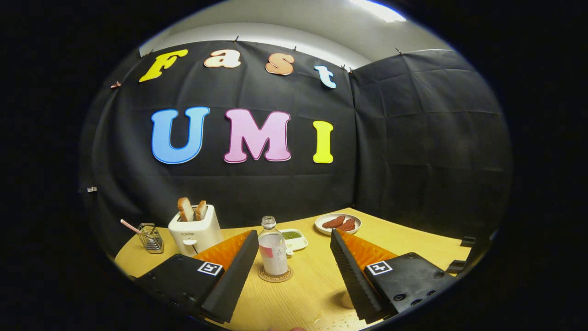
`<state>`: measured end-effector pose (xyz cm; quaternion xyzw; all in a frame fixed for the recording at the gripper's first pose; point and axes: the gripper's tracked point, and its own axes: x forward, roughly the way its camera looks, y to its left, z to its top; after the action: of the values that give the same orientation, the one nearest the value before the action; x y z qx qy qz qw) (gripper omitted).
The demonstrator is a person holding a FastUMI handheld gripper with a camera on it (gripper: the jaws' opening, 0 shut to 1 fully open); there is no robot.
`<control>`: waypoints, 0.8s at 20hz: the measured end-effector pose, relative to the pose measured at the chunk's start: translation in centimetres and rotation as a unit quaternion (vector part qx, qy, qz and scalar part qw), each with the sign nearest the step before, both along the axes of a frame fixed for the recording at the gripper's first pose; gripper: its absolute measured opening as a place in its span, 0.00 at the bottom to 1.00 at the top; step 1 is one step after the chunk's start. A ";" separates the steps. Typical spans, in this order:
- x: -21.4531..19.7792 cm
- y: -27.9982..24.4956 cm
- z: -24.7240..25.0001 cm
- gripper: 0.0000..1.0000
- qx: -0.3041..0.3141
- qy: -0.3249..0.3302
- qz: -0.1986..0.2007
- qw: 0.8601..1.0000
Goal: Take the bottle from table, then pour the juice into the cup, finally place the bottle on the coaster
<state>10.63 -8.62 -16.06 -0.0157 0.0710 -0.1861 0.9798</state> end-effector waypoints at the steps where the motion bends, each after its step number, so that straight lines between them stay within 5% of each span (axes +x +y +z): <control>1: -1.0 0.1 1.0 0.97 -0.003 -0.001 0.007 1.000; 16: -11.3 1.4 12.1 0.97 0.031 -0.038 0.072 0.996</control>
<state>-0.66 -7.25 -3.96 0.0168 0.0377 -0.1133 0.9927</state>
